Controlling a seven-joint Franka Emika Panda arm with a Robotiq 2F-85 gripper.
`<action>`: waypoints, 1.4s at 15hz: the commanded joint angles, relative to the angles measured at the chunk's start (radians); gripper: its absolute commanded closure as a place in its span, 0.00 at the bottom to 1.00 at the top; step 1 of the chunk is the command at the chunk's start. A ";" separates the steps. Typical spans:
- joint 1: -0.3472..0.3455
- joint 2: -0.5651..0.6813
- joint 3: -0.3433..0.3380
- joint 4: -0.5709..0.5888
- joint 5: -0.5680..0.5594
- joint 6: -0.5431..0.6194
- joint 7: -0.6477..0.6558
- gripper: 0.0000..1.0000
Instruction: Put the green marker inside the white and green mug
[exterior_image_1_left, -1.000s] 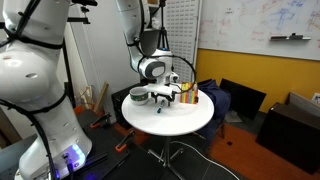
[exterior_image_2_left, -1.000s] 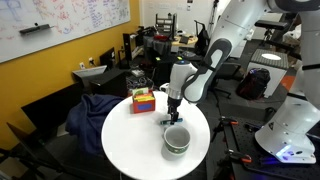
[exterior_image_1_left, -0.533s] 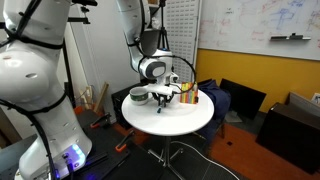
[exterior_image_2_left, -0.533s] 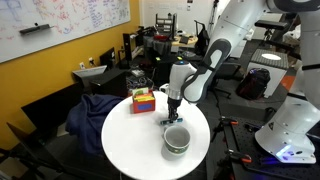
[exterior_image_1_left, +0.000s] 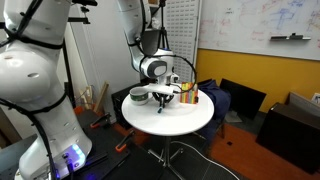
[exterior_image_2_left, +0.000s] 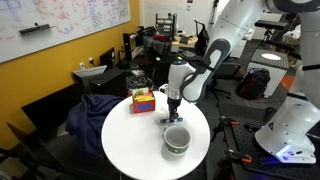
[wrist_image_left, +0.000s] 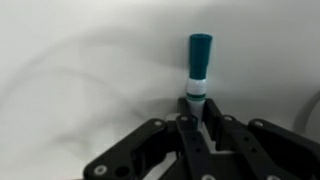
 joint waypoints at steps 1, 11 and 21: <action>0.064 -0.045 -0.064 -0.021 -0.045 -0.003 0.083 0.95; 0.293 -0.220 -0.336 -0.135 -0.308 0.090 0.407 0.95; 0.546 -0.338 -0.606 -0.106 -0.977 0.049 1.041 0.95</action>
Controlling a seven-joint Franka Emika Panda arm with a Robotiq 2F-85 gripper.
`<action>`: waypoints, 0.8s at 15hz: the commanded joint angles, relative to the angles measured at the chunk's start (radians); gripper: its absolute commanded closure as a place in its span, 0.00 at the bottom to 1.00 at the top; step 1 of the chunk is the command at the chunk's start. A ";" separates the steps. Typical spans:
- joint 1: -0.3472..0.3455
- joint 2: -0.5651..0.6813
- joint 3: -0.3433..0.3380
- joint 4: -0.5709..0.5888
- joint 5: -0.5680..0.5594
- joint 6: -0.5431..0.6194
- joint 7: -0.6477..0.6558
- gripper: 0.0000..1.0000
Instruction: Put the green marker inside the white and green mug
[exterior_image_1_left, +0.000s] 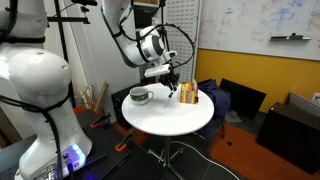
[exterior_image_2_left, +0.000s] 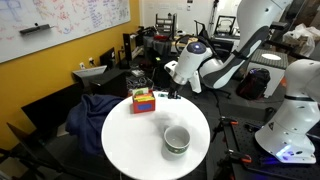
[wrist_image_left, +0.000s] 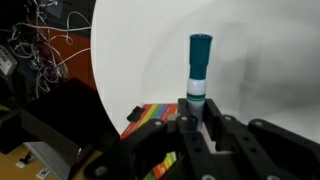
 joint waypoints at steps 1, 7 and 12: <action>0.083 -0.056 -0.061 0.008 -0.226 -0.039 0.248 0.95; 0.135 -0.106 -0.039 0.014 -0.489 -0.145 0.569 0.95; 0.166 -0.088 -0.029 0.051 -0.638 -0.172 0.779 0.95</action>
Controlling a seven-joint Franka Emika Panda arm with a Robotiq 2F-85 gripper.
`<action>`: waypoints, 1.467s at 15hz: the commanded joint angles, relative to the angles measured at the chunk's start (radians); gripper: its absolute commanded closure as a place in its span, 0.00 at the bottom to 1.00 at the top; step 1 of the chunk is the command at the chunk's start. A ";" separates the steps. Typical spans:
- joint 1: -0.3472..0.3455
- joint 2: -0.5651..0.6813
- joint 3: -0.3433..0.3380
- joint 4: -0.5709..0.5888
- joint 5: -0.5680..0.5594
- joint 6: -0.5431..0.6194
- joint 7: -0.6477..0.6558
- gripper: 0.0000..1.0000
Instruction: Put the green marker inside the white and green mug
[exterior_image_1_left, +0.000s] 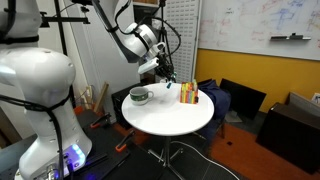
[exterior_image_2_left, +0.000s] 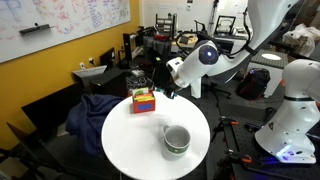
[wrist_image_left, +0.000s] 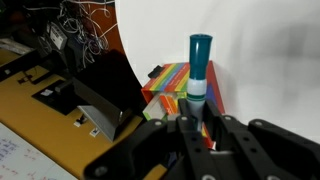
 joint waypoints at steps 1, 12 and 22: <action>0.028 0.007 0.010 0.041 -0.107 -0.050 0.159 0.95; 0.065 0.072 0.048 0.149 -0.427 -0.079 0.650 0.95; 0.059 0.118 0.054 0.167 -0.493 -0.054 0.718 0.80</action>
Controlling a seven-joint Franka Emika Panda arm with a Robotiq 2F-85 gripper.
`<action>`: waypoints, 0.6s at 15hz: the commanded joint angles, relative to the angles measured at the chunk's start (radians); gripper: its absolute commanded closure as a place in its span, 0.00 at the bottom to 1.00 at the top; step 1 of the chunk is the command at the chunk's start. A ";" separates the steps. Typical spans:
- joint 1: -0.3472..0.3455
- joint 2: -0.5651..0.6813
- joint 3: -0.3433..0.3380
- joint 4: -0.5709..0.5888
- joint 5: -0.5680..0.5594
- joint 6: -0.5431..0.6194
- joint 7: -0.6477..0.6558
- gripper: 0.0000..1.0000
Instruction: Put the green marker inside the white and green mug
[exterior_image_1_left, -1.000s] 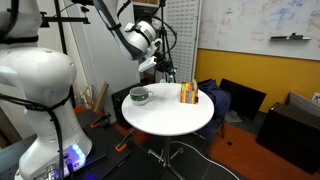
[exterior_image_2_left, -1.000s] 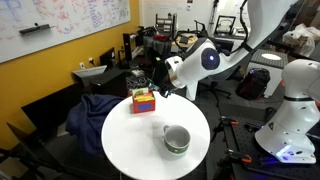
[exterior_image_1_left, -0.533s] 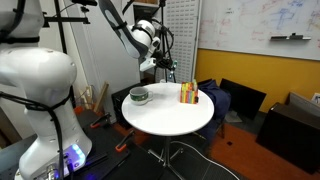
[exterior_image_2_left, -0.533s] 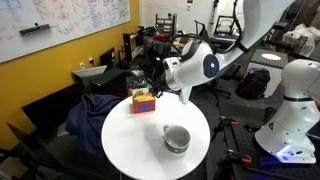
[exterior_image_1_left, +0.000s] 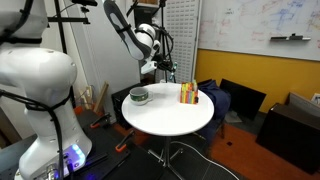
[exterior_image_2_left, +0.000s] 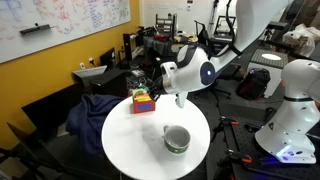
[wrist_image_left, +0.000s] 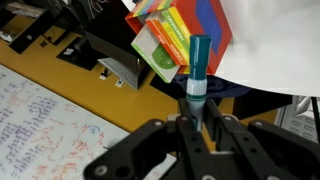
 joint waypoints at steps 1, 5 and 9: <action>0.000 0.000 0.000 0.000 0.000 0.000 0.000 0.80; 0.009 -0.008 0.005 -0.011 -0.009 -0.022 0.020 0.95; 0.041 -0.027 0.034 -0.044 -0.038 -0.080 0.084 0.95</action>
